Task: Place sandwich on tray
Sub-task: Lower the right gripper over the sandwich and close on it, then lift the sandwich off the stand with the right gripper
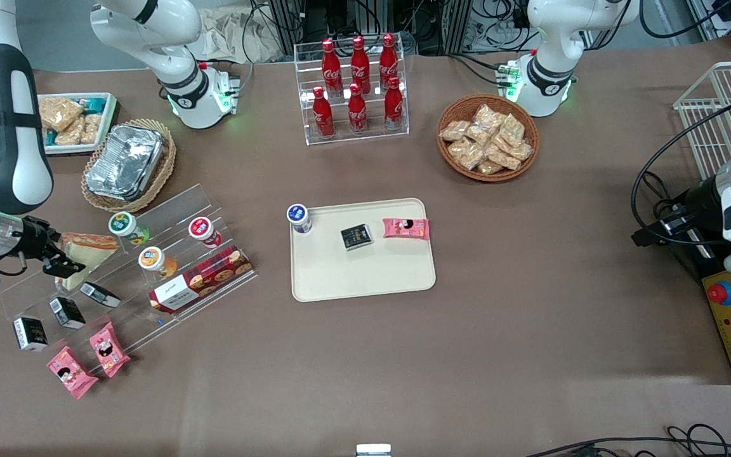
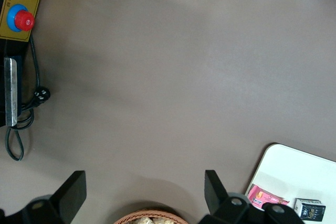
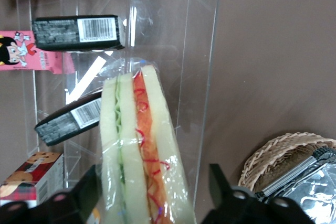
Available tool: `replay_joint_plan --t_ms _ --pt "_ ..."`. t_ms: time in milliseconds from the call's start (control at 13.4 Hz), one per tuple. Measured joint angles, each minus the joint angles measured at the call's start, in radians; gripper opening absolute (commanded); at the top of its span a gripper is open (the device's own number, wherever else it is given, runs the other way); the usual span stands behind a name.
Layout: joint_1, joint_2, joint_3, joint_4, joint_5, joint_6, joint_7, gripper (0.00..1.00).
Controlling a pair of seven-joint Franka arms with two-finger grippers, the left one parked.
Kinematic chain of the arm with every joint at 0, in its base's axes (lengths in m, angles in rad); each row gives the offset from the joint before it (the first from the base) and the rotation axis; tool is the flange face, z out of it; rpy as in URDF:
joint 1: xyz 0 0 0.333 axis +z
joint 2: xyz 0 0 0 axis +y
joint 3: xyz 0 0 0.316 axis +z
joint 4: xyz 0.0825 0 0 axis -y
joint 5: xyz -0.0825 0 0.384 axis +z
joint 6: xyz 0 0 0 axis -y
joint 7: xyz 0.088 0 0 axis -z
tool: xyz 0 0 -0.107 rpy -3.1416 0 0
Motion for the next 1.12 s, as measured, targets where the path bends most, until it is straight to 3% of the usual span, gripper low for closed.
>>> replay_joint_plan --t_ms 75,522,896,1119 --pt "0.001 0.001 0.000 -0.001 0.000 0.000 0.003 0.00" --pt "0.008 -0.002 0.000 0.026 0.000 -0.030 0.000 0.00" --pt "0.009 -0.017 0.000 0.164 0.001 -0.290 -0.018 0.00" --pt "0.015 -0.031 0.002 0.292 0.062 -0.487 -0.025 0.00"
